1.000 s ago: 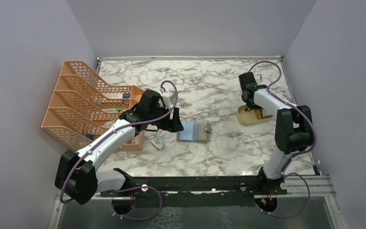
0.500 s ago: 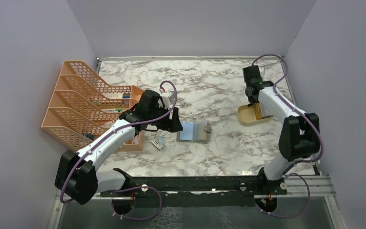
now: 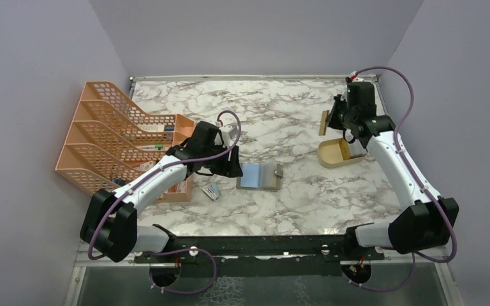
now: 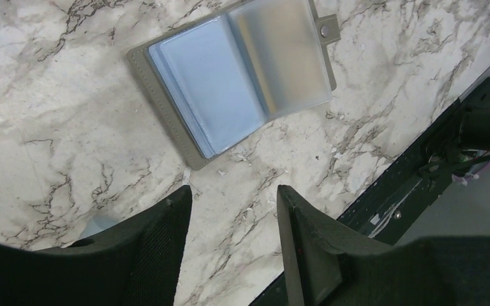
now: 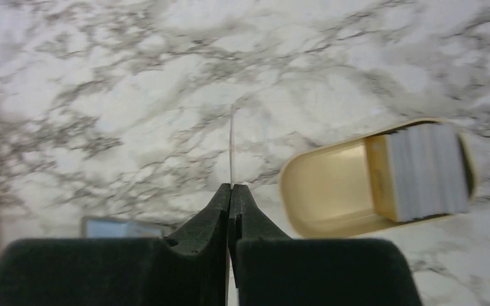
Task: Put the credit cards into the card holder
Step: Pick up the credit card from the storage box, then insert the credit card into the card holder.
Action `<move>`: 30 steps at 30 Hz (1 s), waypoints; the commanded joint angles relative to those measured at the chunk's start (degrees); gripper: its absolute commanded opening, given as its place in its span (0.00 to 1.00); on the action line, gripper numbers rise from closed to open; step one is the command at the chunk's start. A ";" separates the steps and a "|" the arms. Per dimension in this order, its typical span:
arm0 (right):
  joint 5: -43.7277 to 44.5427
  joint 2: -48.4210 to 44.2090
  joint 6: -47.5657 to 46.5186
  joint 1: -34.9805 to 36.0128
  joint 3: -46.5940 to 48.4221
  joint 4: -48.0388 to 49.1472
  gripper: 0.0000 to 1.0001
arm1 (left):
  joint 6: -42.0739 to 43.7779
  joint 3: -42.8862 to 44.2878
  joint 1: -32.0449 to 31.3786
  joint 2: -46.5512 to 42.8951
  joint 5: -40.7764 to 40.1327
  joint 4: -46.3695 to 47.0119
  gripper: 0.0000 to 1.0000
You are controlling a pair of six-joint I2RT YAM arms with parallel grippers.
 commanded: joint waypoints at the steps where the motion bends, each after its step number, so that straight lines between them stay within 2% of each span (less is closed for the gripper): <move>1: -18.66 -5.00 9.38 0.48 -4.90 7.51 0.01 | -2.41 1.35 0.36 3.22 0.06 -0.23 0.52; 6: -25.01 -8.74 14.46 2.06 -10.69 11.77 0.01 | -6.30 2.52 0.43 6.93 3.21 0.22 0.41; 10: -31.08 -10.53 18.06 3.86 -17.33 17.27 0.01 | -10.24 2.37 0.83 9.68 5.55 3.35 0.11; 13: -31.14 -10.52 19.78 6.81 -20.85 19.08 0.01 | -12.88 1.82 0.80 11.78 6.59 6.62 0.00; 16: -33.60 -9.49 22.54 9.95 -24.37 23.16 0.01 | -14.19 1.64 0.80 13.97 5.65 7.81 0.00; 22: -33.41 -6.67 26.52 17.63 -25.52 28.58 0.01 | -15.27 1.32 0.80 16.54 0.47 8.91 0.00; 30: -29.30 -2.00 26.11 19.31 -27.02 32.99 0.01 | -17.28 -1.44 0.72 19.32 -1.70 12.79 0.00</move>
